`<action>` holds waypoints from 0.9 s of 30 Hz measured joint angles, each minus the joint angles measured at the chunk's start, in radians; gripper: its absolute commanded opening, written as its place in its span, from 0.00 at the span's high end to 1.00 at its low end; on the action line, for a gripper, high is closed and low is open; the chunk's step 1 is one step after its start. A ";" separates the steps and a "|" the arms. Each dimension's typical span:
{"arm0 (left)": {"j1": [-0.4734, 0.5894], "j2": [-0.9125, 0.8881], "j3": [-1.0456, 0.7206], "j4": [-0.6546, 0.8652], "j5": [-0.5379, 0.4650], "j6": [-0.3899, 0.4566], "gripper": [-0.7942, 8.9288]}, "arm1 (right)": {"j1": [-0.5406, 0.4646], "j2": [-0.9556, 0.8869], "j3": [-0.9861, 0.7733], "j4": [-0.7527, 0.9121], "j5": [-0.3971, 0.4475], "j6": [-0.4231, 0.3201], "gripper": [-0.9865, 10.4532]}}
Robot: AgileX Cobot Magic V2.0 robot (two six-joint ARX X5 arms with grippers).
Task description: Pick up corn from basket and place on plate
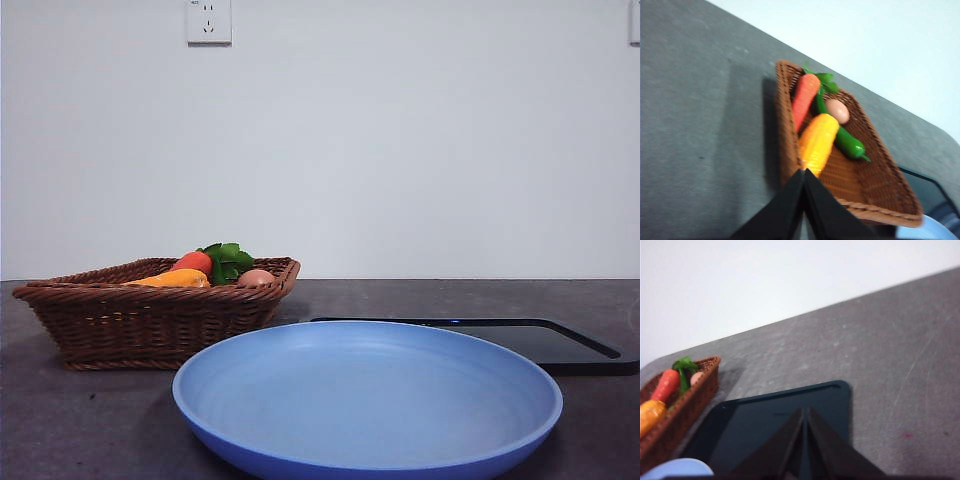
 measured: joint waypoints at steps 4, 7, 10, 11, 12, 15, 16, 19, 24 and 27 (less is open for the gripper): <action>0.000 0.007 0.090 -0.063 0.006 -0.006 0.91 | 0.000 0.000 0.079 -0.050 -0.018 0.031 0.91; 0.000 0.026 0.159 -0.130 0.027 -0.006 0.91 | 0.000 0.000 0.150 -0.120 -0.031 0.040 0.91; 0.000 0.063 0.211 -0.198 0.071 0.001 0.91 | 0.000 0.005 0.225 -0.220 -0.044 0.039 0.91; 0.000 0.082 0.234 -0.227 0.088 0.009 0.91 | 0.000 0.012 0.253 -0.256 -0.057 0.034 0.91; 0.000 0.095 0.251 -0.246 0.101 0.016 0.91 | 0.000 0.021 0.277 -0.288 -0.068 0.027 0.91; 0.000 0.144 0.321 -0.316 0.134 0.054 0.91 | 0.000 0.061 0.353 -0.394 -0.119 -0.005 0.91; 0.000 0.158 0.343 -0.335 0.142 0.068 0.91 | 0.000 0.076 0.370 -0.410 -0.141 -0.012 0.91; 0.000 0.204 0.407 -0.397 0.170 0.116 0.91 | 0.000 0.134 0.422 -0.456 -0.215 -0.025 0.91; -0.014 0.278 0.503 -0.518 0.243 0.190 0.91 | 0.000 0.251 0.536 -0.536 -0.288 -0.074 0.91; -0.032 0.319 0.550 -0.578 0.269 0.227 0.91 | 0.003 0.326 0.590 -0.611 -0.322 -0.120 0.91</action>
